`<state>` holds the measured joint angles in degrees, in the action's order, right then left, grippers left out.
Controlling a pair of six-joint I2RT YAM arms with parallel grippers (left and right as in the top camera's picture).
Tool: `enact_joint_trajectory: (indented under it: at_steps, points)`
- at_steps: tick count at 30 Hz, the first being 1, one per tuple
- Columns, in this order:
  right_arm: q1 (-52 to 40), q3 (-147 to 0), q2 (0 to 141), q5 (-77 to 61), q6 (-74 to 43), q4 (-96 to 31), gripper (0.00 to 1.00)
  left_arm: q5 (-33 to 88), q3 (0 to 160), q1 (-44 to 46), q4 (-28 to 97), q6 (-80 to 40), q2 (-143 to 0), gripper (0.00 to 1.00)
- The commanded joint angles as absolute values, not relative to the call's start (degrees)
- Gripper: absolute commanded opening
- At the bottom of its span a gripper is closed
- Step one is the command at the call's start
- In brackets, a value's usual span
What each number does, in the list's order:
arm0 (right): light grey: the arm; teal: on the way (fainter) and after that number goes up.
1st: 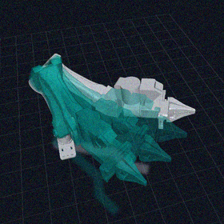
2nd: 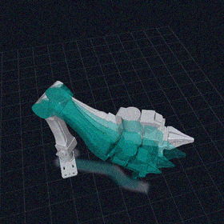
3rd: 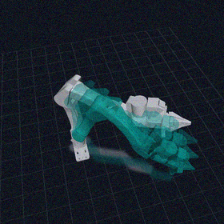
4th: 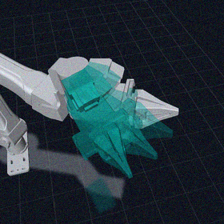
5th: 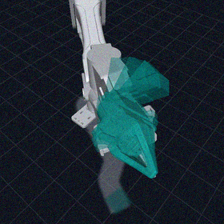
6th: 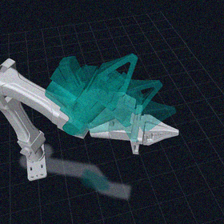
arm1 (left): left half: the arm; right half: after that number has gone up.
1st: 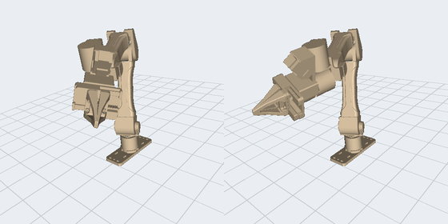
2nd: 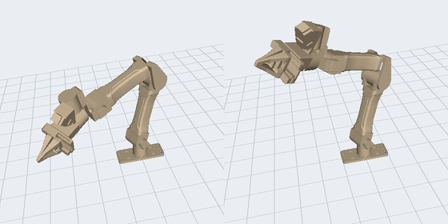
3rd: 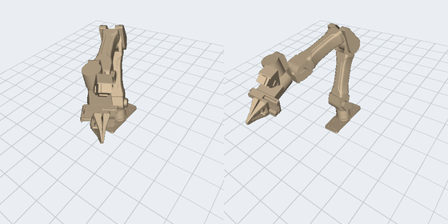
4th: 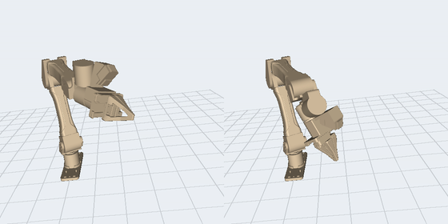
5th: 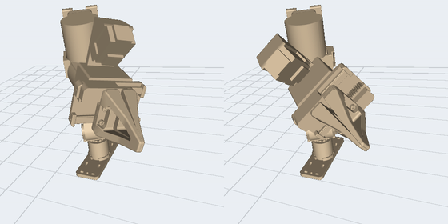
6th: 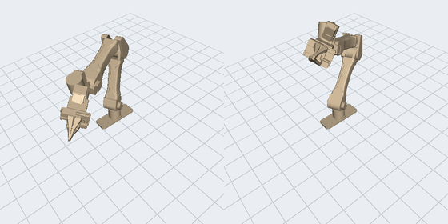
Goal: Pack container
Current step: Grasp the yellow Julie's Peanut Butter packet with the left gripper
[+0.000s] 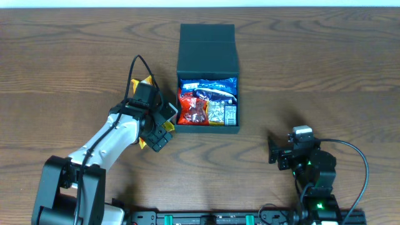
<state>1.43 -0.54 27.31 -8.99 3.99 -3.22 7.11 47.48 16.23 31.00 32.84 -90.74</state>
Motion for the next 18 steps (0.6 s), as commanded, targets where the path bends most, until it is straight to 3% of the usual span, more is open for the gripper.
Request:
enact_joint_trajectory:
  at_steps: [1,17,18]
  points:
    - [1.80,-0.32,27.00,-8.84,3.68,-3.27,0.99,7.49,46.13,16.14,30.72,32.62,-89.89,0.95]
    - [1.80,-0.32,27.00,-8.84,3.68,-3.25,0.99,5.39,43.16,15.97,27.11,32.60,-90.13,1.00]
    - [1.80,-0.32,27.00,-8.84,3.68,-3.25,0.99,5.37,43.16,15.86,26.92,32.60,-90.32,0.94]
